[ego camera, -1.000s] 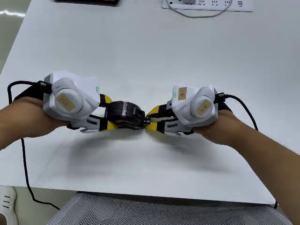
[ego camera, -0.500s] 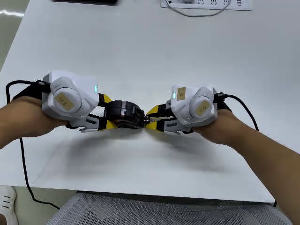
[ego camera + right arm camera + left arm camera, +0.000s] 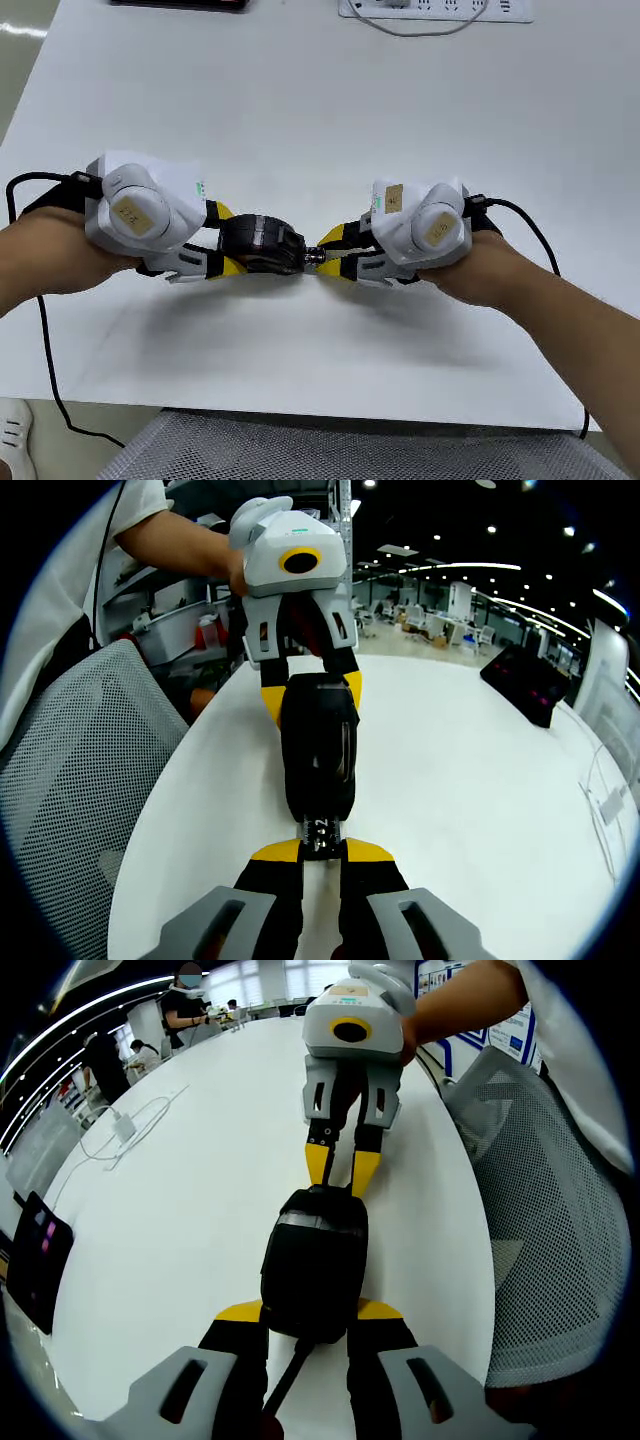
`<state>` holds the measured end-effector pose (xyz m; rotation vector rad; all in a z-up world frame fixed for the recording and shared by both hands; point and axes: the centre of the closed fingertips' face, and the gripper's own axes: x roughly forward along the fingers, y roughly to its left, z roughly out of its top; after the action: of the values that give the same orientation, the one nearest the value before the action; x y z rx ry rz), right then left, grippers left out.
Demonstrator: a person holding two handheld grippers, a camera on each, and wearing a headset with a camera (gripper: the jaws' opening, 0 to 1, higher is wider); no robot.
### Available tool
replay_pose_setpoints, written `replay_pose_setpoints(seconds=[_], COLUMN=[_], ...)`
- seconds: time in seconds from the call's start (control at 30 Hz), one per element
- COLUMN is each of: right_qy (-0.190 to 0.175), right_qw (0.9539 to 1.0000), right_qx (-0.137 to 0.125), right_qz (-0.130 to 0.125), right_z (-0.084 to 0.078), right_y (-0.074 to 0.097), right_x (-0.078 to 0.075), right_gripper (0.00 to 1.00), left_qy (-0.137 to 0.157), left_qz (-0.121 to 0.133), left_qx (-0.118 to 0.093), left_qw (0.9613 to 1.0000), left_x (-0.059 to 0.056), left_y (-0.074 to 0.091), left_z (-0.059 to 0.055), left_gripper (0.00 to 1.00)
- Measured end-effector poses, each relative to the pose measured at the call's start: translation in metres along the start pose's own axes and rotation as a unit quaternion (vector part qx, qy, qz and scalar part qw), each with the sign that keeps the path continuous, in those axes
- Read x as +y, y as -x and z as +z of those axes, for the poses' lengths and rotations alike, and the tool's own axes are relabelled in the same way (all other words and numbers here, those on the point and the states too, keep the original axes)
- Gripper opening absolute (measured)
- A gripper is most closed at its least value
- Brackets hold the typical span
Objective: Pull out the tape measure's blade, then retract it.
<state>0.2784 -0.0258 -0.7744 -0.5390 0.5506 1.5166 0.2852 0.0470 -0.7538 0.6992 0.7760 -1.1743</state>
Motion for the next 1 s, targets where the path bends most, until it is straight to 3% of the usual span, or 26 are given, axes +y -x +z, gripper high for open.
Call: replay_pose_setpoints(seconds=[1.0], right_qy=[0.007], right_qw=[0.9997], right_qx=[0.025], right_qz=[-0.006], right_z=[-0.023], right_y=[0.026], right_x=[0.000], right_gripper=[0.09], left_qy=[-0.003], left_qz=[0.001], left_qx=[0.003], left_qw=[1.0000], left_x=[-0.001], left_y=[0.000], left_z=[0.000], left_gripper=[0.24])
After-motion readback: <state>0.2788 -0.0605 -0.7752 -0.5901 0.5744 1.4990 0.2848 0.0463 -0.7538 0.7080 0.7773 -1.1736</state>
